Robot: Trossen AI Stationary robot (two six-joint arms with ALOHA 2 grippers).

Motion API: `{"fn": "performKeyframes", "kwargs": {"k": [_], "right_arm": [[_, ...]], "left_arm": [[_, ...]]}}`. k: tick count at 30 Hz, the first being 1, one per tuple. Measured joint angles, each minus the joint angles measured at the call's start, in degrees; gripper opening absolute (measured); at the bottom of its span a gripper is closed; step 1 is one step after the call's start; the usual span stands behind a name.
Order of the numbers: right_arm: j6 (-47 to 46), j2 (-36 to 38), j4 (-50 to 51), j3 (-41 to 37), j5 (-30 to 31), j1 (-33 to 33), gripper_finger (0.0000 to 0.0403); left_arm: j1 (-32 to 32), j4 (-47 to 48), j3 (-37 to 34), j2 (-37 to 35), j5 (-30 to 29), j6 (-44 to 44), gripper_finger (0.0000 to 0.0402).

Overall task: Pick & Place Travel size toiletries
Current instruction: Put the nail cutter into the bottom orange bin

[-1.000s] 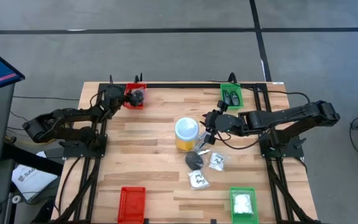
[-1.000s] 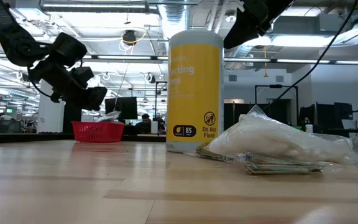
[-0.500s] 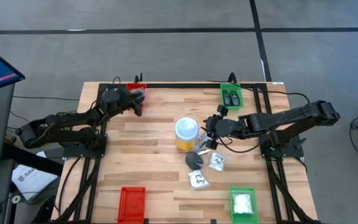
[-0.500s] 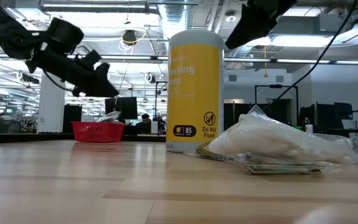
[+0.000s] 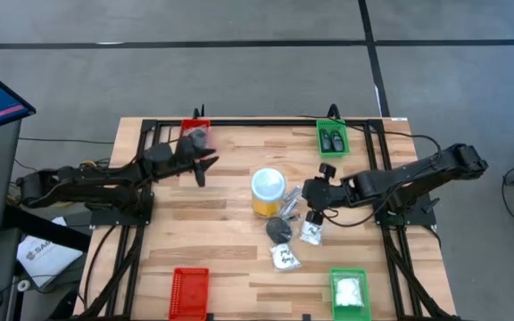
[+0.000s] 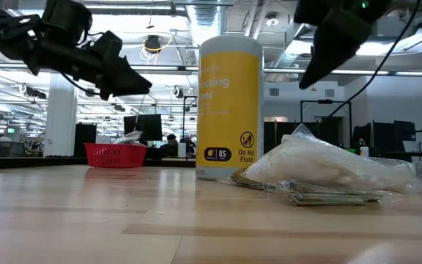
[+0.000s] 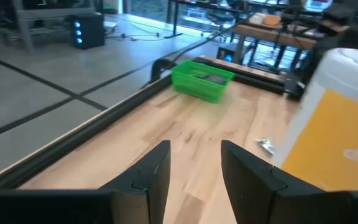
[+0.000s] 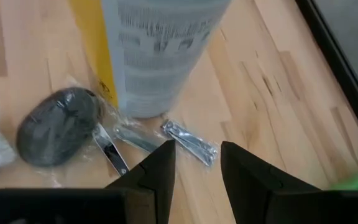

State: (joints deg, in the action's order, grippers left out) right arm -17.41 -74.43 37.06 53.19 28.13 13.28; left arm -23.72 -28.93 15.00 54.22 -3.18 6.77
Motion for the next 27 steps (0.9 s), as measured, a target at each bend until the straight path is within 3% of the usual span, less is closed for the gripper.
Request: {"fn": "performKeyframes", "kwargs": {"k": [7,13,27], "right_arm": [[5.19,-0.02,-8.59,-6.49,-0.33,-1.72,0.0118],[7.97,-0.28,-14.75,-10.25,-5.87,-6.02,0.0118],[15.94,-15.44,-24.61,-9.85,-8.86,-9.71,0.0118]], "left_arm": [[2.05,-0.86,0.0,0.0,-0.09,-0.02,0.0131],[2.69,-1.49,0.0,0.02,-0.3,-0.02,0.0131],[2.76,-2.19,0.0,0.02,-0.24,-0.02,0.0131]]}}
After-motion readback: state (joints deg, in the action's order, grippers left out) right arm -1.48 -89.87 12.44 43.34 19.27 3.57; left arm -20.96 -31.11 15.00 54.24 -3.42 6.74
